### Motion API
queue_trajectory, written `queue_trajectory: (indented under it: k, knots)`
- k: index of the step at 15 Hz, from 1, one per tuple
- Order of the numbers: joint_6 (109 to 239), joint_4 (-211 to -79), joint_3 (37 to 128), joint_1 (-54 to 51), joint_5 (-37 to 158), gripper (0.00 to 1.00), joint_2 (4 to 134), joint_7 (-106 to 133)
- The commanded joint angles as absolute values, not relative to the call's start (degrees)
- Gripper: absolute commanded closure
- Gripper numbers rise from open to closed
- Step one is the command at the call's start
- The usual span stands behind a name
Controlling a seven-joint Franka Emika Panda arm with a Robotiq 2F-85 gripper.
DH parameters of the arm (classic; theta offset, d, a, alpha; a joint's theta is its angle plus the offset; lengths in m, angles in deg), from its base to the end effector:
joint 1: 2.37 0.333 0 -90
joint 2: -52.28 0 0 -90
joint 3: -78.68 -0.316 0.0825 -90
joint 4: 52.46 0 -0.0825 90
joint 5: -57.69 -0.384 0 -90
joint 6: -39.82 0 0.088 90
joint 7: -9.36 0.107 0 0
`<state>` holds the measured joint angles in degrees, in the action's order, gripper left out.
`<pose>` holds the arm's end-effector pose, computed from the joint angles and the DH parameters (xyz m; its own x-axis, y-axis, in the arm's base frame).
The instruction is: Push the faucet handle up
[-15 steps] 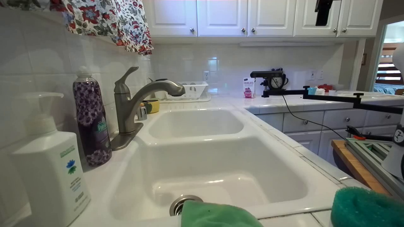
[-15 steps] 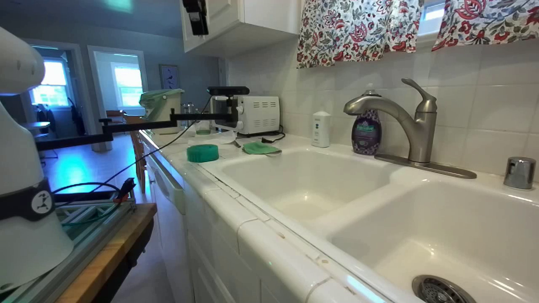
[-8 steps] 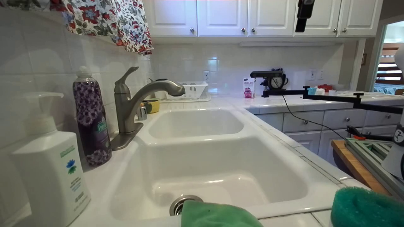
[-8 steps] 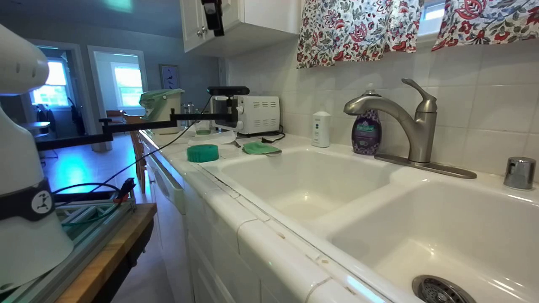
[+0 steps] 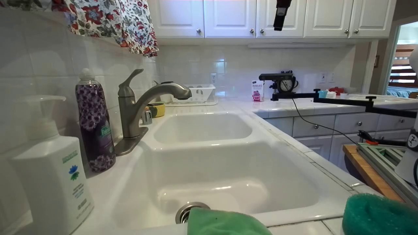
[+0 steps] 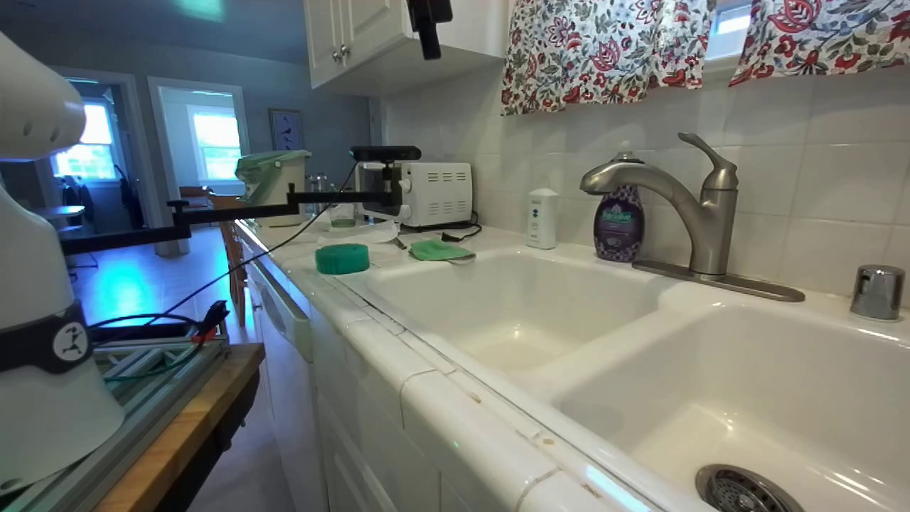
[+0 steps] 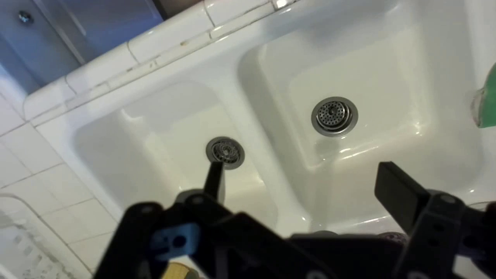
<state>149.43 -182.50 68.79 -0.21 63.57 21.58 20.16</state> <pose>0.3996 0.0895 0.5737 0.9790 0.0466 0.1987 0.0159 -0.9881 0.1533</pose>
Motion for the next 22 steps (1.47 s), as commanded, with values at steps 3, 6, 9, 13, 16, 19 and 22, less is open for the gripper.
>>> queue_trajectory:
  k: [3,6,9,13,16,19,22]
  knots:
    - [153.9,-176.6,66.8,-0.7,75.9,0.0,30.2,19.0]
    - [156.9,-173.1,66.4,-0.1,80.7,0.0,34.8,18.8]
    - [160.7,-169.4,65.4,0.2,86.7,0.0,39.3,18.9]
    - [162.3,-164.7,64.3,1.4,94.7,0.0,45.8,20.4]
    - [160.6,-160.3,64.7,2.8,97.9,0.0,50.5,20.4]
    - [161.9,-161.1,65.9,3.9,98.1,0.0,50.4,20.5]
    - [160.4,-158.5,66.0,4.5,99.2,0.0,52.6,20.7]
